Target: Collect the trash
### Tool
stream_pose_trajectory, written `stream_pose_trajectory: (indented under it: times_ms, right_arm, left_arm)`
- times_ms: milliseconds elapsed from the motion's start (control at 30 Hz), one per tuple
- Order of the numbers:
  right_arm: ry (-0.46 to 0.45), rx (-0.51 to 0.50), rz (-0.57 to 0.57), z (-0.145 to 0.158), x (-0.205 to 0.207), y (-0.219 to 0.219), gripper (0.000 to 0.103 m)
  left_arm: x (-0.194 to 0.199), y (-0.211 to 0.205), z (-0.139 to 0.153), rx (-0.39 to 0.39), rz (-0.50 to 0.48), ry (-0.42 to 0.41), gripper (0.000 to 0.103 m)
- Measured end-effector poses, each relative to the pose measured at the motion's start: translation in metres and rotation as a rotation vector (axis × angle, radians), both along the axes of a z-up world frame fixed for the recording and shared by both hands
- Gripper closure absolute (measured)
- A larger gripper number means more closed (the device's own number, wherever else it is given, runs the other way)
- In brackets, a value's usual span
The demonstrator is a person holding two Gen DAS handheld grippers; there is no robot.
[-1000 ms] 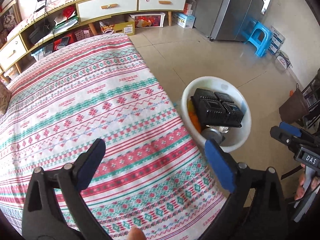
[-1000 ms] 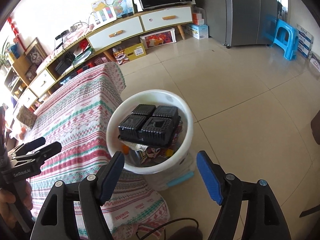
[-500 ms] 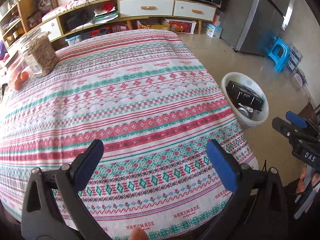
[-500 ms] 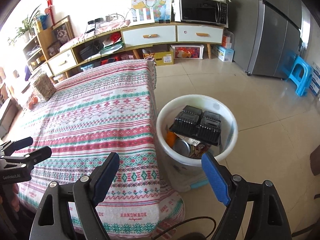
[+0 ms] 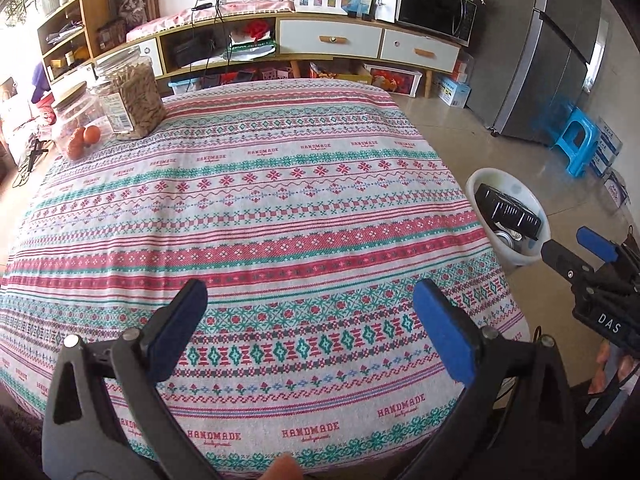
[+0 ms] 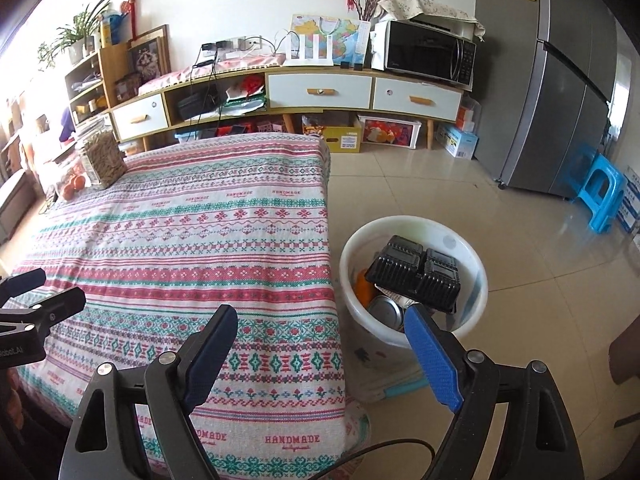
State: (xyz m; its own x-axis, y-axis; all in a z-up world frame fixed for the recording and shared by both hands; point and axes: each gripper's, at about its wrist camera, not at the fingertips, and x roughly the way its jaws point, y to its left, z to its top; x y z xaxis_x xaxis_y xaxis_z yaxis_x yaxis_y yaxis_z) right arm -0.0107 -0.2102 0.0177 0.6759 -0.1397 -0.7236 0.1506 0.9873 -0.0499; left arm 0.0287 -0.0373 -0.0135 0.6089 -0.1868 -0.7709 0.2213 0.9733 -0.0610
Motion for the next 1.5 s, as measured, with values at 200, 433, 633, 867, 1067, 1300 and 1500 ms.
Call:
stream_pose_trajectory:
  times_ms: [200, 433, 633, 867, 1067, 1300, 1500]
  right_arm:
    - [0.006, -0.011, 0.004, -0.0026, -0.0027, 0.0010, 0.016]
    - [0.000, -0.005, 0.005, -0.0020, -0.0033, 0.0010, 0.016]
    - [0.007, -0.010, 0.016, -0.0042, -0.0024, 0.0035, 0.016]
    - [0.007, -0.009, 0.014, -0.0046, -0.0022, 0.0033, 0.016]
    - [0.011, -0.007, 0.010, -0.0056, -0.0017, 0.0025, 0.016]
    - [0.013, -0.009, 0.012, -0.0064, -0.0013, 0.0026, 0.015]
    - [0.013, -0.009, 0.012, -0.0069, -0.0012, 0.0019, 0.015]
  left_arm:
    - [-0.0031, -0.0008, 0.0027, -0.003, -0.004, -0.016, 0.001]
    - [-0.0058, -0.0021, 0.0046, -0.005, 0.000, -0.028, 0.001]
    - [-0.0073, -0.0021, 0.0068, 0.005, 0.004, -0.045, 0.001]
    - [-0.0080, -0.0033, 0.0076, 0.007, 0.000, -0.046, 0.001]
    - [-0.0084, -0.0037, 0.0076, 0.008, 0.001, -0.046, 0.001]
    - [-0.0087, -0.0045, 0.0084, 0.012, 0.002, -0.047, 0.001]
    - [-0.0086, -0.0040, 0.0087, 0.013, 0.002, -0.047, 0.001]
